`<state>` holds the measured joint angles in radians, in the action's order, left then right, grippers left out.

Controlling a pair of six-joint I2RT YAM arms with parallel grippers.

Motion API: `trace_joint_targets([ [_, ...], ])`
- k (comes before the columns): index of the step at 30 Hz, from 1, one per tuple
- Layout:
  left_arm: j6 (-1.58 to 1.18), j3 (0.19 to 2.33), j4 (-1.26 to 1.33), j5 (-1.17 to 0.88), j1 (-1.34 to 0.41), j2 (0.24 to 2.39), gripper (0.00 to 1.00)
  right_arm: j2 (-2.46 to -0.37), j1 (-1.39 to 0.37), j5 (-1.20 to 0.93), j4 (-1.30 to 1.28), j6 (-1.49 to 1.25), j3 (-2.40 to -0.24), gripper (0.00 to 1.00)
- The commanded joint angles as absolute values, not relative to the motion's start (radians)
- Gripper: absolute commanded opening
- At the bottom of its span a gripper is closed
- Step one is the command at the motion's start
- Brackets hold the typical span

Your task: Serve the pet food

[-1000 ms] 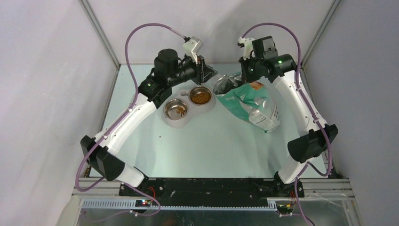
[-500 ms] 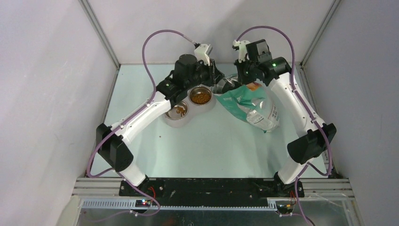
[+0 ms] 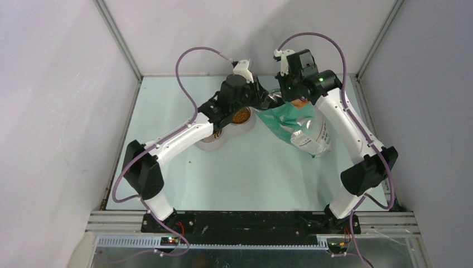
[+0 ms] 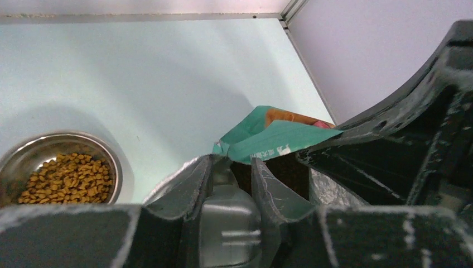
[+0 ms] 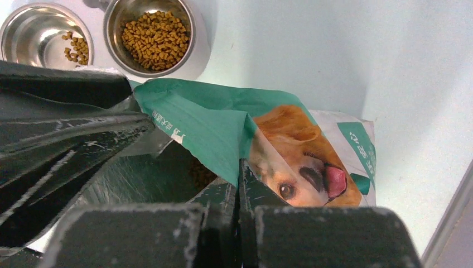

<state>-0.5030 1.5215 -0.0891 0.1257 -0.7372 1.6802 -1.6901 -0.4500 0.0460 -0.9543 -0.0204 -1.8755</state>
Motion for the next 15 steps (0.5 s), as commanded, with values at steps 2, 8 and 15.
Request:
trace_joint_targets([
  [2, -0.53, 1.424, 0.08, 0.162, -0.724, 1.677, 0.0, -1.69, -0.439, 0.116, -1.003, -0.037, -1.89, 0.0],
  [8, -0.552, 1.381, 0.097, -0.082, -0.654, 1.619, 0.0, -1.68, -0.424, 0.103, -1.009, -0.026, -1.869, 0.0],
  [15, -0.544, 1.411, 0.02, -0.477, -0.565, 1.577, 0.0, -1.647, -0.4, 0.077, -0.988, -0.004, -1.849, 0.0],
])
